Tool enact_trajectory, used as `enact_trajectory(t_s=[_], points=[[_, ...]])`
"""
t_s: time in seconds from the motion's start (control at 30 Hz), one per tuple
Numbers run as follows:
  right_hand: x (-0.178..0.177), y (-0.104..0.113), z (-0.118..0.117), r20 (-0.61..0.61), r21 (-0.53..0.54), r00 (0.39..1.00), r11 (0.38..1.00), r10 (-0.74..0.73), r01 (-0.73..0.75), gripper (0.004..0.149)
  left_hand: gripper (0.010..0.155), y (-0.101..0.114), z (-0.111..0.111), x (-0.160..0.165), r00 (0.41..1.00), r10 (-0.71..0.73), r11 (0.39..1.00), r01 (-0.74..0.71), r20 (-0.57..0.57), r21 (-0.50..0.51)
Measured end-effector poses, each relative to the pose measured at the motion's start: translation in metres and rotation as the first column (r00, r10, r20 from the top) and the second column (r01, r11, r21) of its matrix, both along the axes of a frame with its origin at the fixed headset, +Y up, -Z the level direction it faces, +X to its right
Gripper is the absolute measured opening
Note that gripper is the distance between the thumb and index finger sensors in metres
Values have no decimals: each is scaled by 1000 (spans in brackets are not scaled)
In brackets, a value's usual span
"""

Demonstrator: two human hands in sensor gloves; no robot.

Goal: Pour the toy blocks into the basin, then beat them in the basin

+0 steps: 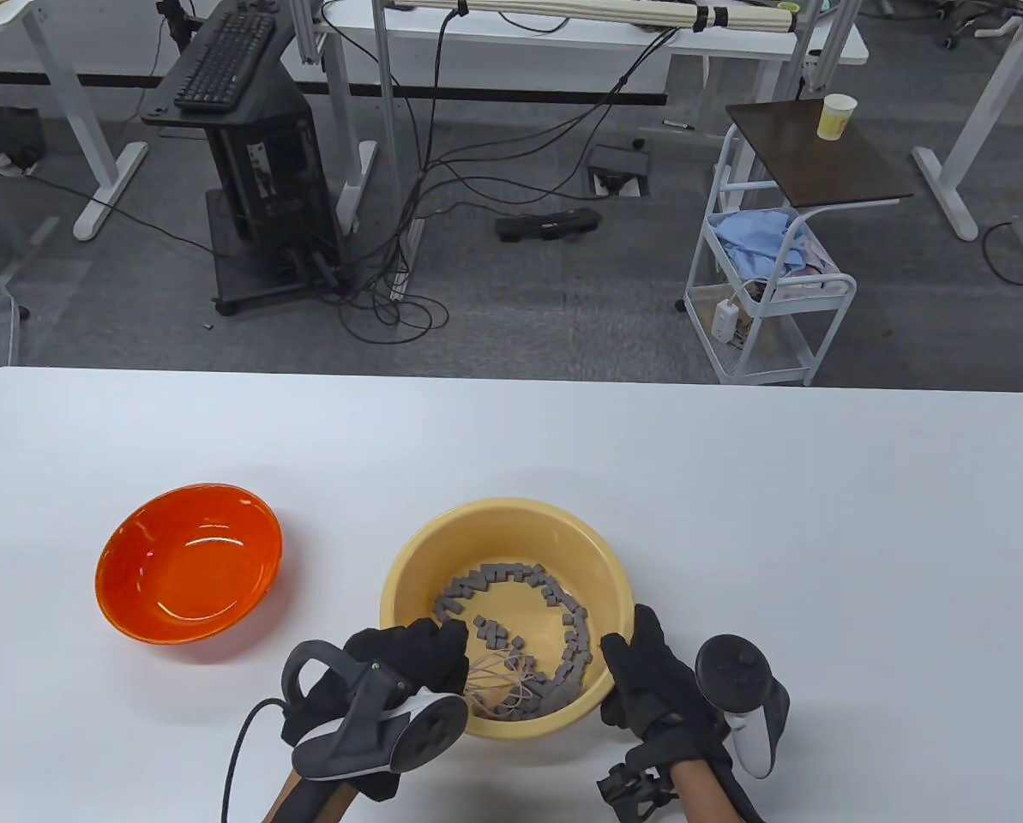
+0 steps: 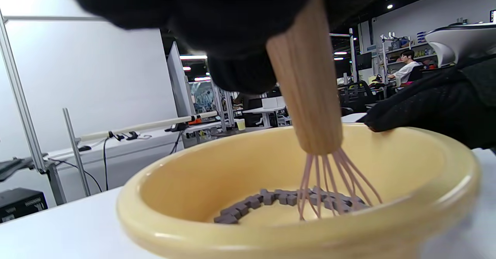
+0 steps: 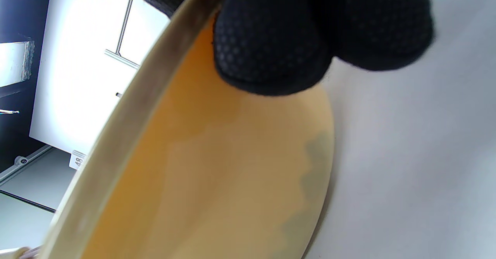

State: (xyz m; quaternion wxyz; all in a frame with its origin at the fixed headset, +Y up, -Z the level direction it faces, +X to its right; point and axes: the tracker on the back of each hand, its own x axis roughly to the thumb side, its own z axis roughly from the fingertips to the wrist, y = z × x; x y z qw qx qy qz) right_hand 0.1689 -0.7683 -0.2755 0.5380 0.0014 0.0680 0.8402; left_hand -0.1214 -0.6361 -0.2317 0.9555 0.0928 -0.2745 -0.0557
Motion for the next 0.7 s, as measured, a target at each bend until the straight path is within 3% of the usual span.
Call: enact_trajectory(t_s=[0.13,0.27,0.4,0.53,0.7], points=[[0,0,0,1,0,1000,1000,-3,3,69,48,-7,-5,3,998,49,988,-41,50,-147],[1,0,0,4,-9,1000,1000,-20,20,68,51,-20,-6,15,995,-12,965,39,102,-258],[2,-1,-1,13,-25,999,998,-50,50,64,52,-30,-4,26,991,-65,968,91,116,-232],[2,-1,-1,17,-30,998,998,-57,57,61,52,-42,-3,37,988,-131,981,142,86,-136],[2,-1,0,20,-34,998,998,-61,61,63,52,-47,-8,39,985,-170,977,174,44,-126]])
